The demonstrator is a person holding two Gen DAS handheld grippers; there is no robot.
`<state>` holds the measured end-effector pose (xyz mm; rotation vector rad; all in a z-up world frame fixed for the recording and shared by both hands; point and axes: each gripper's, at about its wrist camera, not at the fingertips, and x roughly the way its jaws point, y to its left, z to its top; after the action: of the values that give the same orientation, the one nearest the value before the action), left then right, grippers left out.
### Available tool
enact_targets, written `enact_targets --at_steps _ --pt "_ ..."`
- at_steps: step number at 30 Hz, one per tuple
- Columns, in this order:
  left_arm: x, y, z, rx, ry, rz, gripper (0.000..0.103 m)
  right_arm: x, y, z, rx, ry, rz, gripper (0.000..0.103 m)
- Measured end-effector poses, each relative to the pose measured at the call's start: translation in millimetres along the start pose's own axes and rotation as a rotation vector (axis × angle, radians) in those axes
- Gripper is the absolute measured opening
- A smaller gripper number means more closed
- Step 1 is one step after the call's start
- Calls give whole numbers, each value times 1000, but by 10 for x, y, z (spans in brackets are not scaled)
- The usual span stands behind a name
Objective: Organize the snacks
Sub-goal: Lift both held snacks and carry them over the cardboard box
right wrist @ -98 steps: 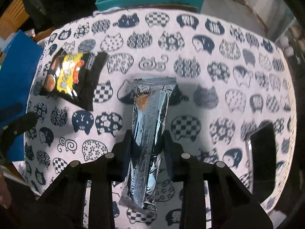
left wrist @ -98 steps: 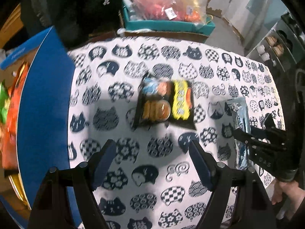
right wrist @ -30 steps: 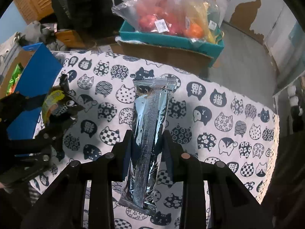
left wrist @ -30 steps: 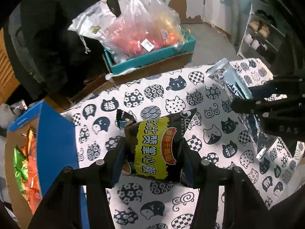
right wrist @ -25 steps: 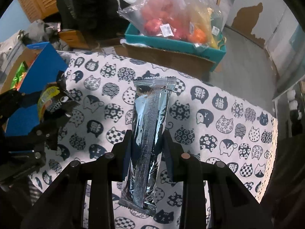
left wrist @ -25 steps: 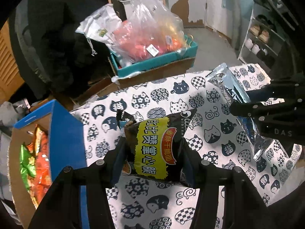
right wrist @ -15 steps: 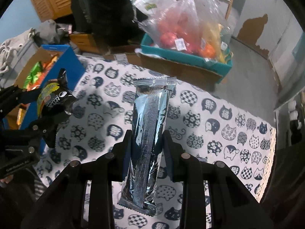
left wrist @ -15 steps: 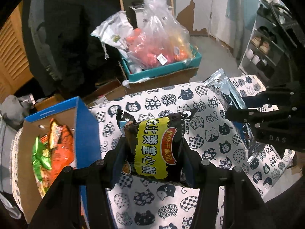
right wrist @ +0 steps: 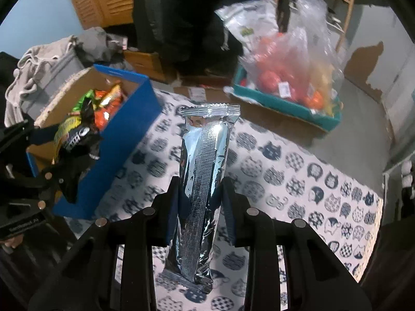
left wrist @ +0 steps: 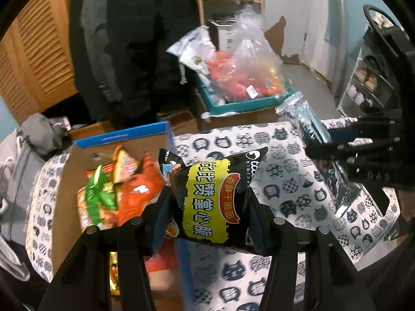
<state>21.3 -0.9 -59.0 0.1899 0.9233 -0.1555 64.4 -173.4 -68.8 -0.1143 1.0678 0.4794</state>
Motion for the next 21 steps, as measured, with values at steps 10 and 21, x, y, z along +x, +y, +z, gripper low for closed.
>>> enact_targets --at_steps 10,21 --pt "-200 632 -179 -125 -18 35 55 75 513 346 -58 -10 65 29" --pt "-249 1237 -449 -228 -8 80 55 223 1177 720 -115 1 131 29"
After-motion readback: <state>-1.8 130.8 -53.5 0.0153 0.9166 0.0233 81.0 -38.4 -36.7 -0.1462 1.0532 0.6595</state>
